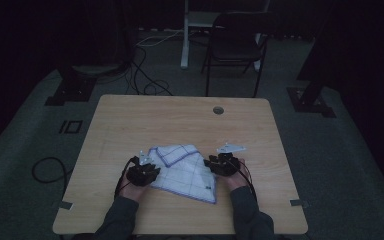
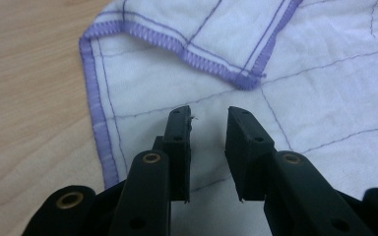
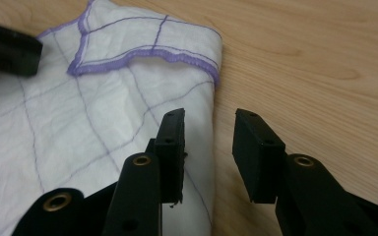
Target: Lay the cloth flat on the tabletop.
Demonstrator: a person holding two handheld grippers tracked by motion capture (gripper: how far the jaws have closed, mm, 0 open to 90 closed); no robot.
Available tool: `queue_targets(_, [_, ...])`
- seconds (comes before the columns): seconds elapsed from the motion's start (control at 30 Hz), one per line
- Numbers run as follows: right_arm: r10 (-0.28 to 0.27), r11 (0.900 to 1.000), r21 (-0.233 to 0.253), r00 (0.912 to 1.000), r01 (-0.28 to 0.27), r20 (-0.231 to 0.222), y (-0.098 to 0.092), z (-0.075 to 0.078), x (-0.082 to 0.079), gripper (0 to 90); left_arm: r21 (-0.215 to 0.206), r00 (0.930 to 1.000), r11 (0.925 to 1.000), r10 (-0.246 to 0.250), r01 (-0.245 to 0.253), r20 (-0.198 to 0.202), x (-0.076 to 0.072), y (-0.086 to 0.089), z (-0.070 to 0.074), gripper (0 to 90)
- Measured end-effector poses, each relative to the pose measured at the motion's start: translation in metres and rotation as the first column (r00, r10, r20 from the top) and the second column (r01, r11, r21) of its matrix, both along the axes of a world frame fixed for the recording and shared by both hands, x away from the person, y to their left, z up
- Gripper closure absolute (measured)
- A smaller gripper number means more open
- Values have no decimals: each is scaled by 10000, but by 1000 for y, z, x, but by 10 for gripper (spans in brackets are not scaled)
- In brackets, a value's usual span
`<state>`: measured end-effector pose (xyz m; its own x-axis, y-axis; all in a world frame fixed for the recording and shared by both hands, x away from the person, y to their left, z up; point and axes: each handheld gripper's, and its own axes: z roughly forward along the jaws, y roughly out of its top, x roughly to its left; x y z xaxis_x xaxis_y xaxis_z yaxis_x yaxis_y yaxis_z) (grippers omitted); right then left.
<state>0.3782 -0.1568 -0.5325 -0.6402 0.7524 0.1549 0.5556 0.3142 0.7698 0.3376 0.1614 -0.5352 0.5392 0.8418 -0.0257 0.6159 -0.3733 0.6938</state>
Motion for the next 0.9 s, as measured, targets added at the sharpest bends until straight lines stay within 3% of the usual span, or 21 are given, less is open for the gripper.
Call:
queue_targets(0.07, [-34,10000,20,9994,35,-345,3,-3,5,673,24,10000,10000,33,-33,27,0,-1,0,722])
queue_targets(0.13, [158,9998,163,9979,-148,-625,5,-5,9,773,64,10000,10000,26,-27,60,-1,-1,-1,723])
queue_targets(0.2, [119,9999,115,9980,-112,-620,5,-3,10,868,43,10000,10000,36,-36,46,-1,-1,-1,726])
queue_targets(0.27, [94,9999,47,9991,-92,-414,4,2,10,888,22,10000,10000,24,-25,22,-2,-1,0,728])
queue_targets(0.4, [153,9981,-604,9991,-129,399,7,22,7,893,-37,9999,9999,-118,118,-16,-6,-3,0,734])
queue_targets(0.57, [374,9987,-378,9955,-342,866,15,40,-4,893,-184,10000,9998,-94,94,-13,-9,-2,-1,734])
queue_targets(0.7, [583,9979,-348,9925,-549,1074,29,34,-25,893,-180,10000,9998,-75,75,1,-11,-3,-1,734])
queue_targets(0.9, [1108,9938,-154,9905,-1099,812,50,14,-49,894,-232,10000,9997,-63,63,27,-12,-2,-2,733])
